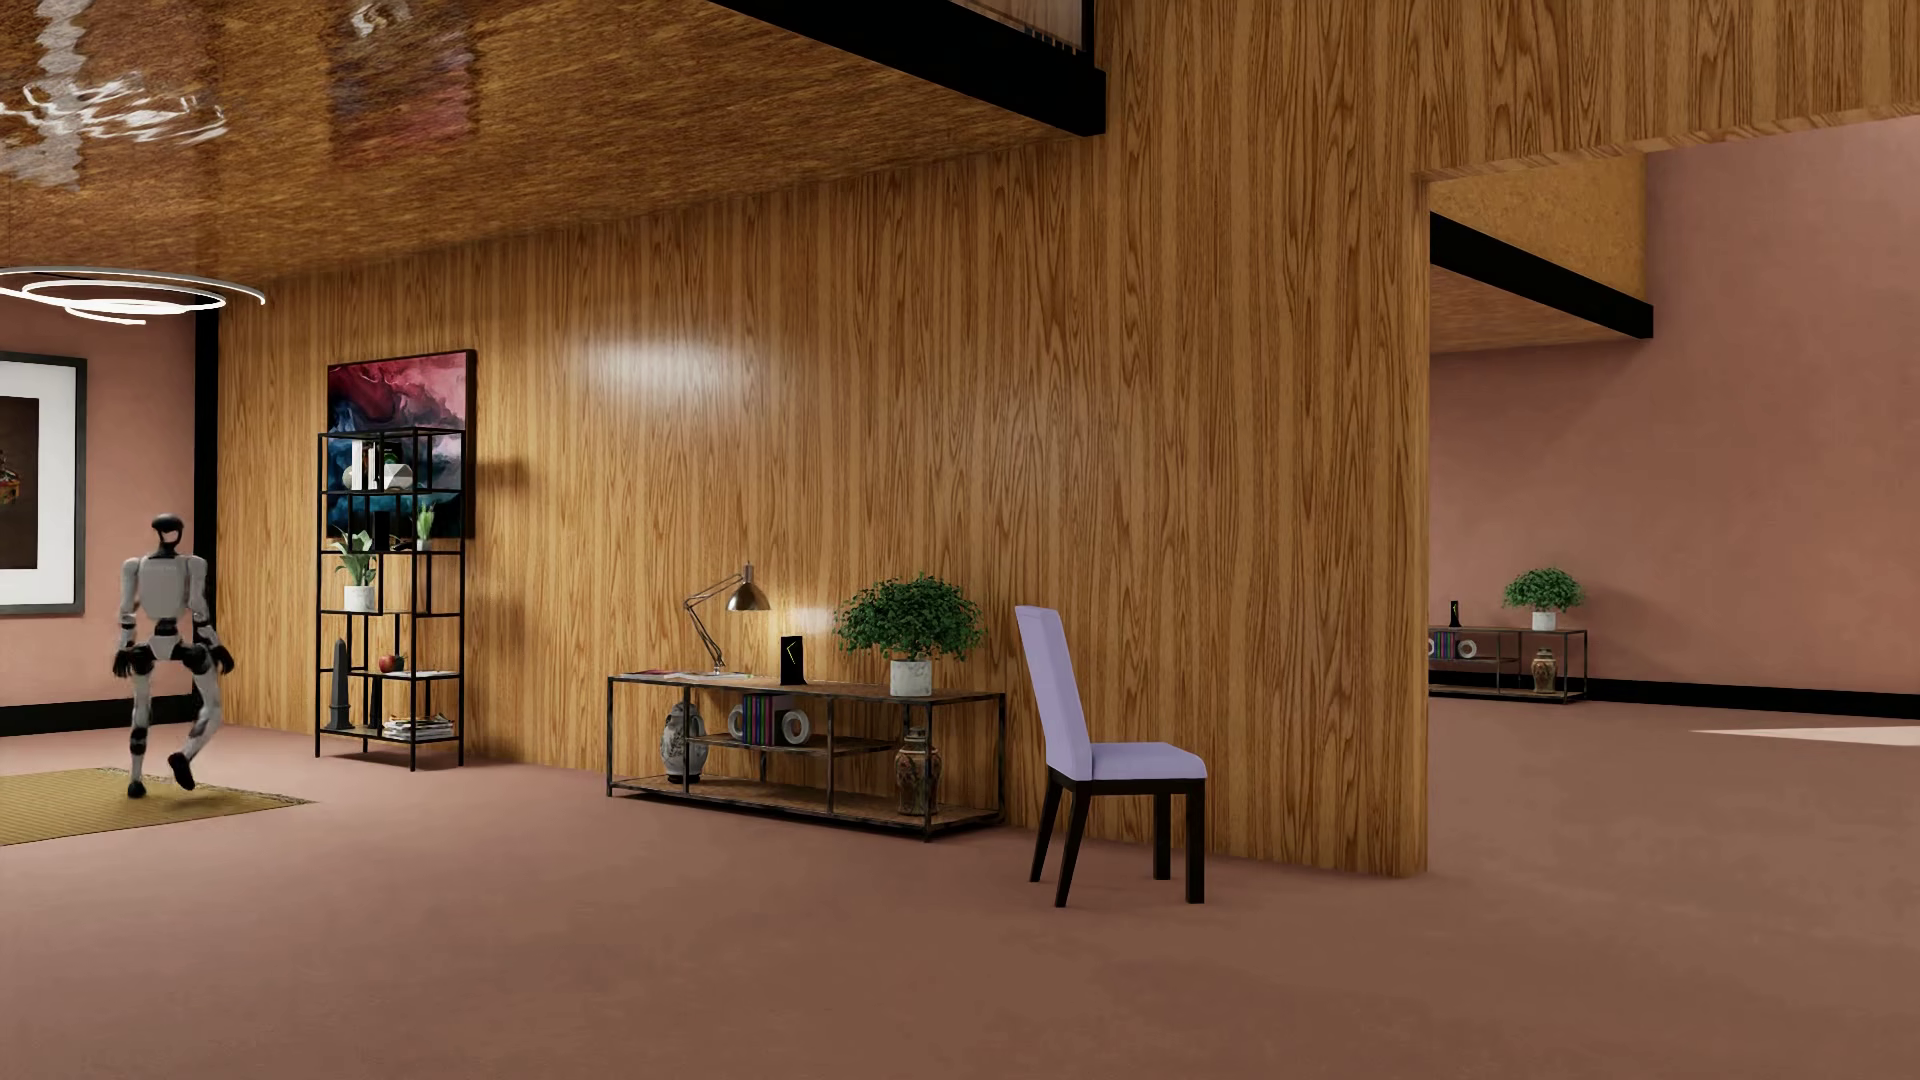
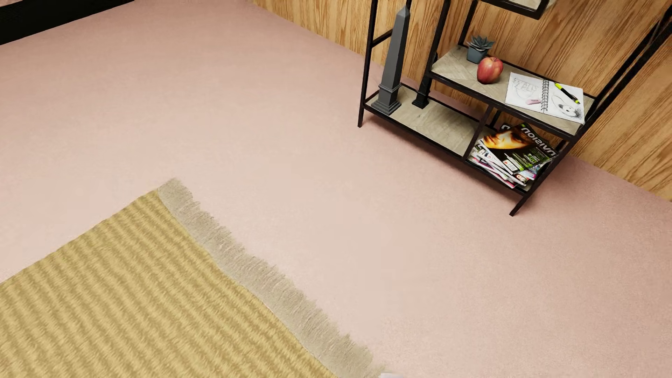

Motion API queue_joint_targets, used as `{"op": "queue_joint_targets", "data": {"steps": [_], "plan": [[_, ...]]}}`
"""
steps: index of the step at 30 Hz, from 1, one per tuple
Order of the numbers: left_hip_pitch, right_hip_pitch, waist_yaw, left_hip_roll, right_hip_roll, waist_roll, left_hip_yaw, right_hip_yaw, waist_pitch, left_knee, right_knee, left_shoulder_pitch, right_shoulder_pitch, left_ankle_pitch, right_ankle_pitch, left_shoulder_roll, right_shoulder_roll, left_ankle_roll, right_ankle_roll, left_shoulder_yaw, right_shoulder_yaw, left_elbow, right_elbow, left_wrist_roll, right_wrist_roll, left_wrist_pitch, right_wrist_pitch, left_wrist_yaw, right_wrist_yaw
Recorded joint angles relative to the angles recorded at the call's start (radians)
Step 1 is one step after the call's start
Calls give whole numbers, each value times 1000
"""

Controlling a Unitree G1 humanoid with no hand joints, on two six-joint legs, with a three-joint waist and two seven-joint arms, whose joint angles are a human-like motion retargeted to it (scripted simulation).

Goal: Walk to the shelves

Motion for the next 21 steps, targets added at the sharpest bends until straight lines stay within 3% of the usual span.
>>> {"op": "queue_joint_targets", "data": {"steps": [2, 4, 5, 6, 7, 8, 9, 11, 12, 13, 14, 16, 17, 19, 21], "plan": [[98, -129, -25, -6, -41, -9, 47, -63, 3, -52, -96, -99, 91, -41, -1, 66, 25, -11, -11, -80, -65, 25, -82, 61, 72, -11, -29, -7, -18], [190, -197, -43, -19, -53, -12, 95, -143, 5, -104, -369, -165, 129, -81, 4, 117, 35, -25, -35, -81, -104, -15, -89, 34, 112, -42, -24, 36, -9], [232, -201, -49, -26, -37, -13, 121, -182, 7, -131, -579, -185, 129, -95, 20, 131, 37, -33, -7, -51, -109, -49, -67, -8, 111, -54, -11, 68, 8], [272, -185, -53, -37, 2, -13, 147, -212, 6, -159, -839, -202, 127, -109, 35, 134, 37, -41, -8, -10, -105, -82, -42, -64, 99, -54, 0, 98, 30], [316, -168, -55, -51, 51, -11, 168, -210, 4, -199, -1094, -217, 126, -116, 29, 135, 32, -50, 47, 13, -89, -111, -18, -109, 66, -59, 5, 131, 55], [364, -173, -56, -69, 90, -8, 190, -204, 2, -237, -1243, -226, 130, -123, -28, 136, 25, -60, 51, 20, -68, -130, 0, -134, 23, -58, -4, 157, 77], [412, -191, -51, -88, 105, -5, 219, -246, -1, -259, -1240, -227, 130, -132, -43, 133, 20, -70, 100, 29, -58, -143, 10, -160, -10, -57, -15, 168, 95], [486, -201, -53, -103, 108, 8, 246, -294, -5, -240, -1056, -201, 129, -131, -2, 121, 20, -98, -24, 22, -68, -156, 11, -166, -56, -58, -23, 182, 104], [523, -191, -66, -92, 111, 18, 235, -290, -8, -213, -996, -186, 137, -90, -4, 114, 39, -113, -142, -6, -98, -147, -7, -145, -54, -53, -19, 172, 96], [541, -158, -78, -65, 109, 31, 214, -303, -13, -149, -961, -167, 151, -28, 60, 109, 68, -106, -232, -36, -141, -132, -31, -117, -32, -55, -14, 153, 70], [521, -143, -87, -25, 113, 48, 181, -309, -16, -31, -907, -144, 154, 74, 54, 102, 96, -80, -272, -53, -179, -117, -43, -90, -3, -42, -11, 134, 36], [401, -81, -81, 83, 159, 92, 111, -311, -16, 325, -846, -82, 113, 271, -34, 63, 118, 30, -256, -43, -202, -95, -5, -77, 13, -7, 5, 83, -15], [302, -43, -66, 113, 198, 112, 44, -295, -16, 494, -848, -52, 71, 311, -65, 40, 111, 62, -250, -27, -175, -91, 26, -83, -18, 4, 6, 51, -41], [83, 58, -32, 75, 277, 135, -110, -234, -20, 725, -910, 15, -33, 213, -96, -4, 86, 53, -240, -1, -84, -94, 76, -96, -114, 6, -33, -11, -79], [-104, 154, -3, 51, 336, 137, -203, -148, -28, 784, -968, 87, -153, 224, -122, -35, 82, 39, -226, 12, -17, -114, 69, -82, -145, 12, -104, -31, -91]]}}
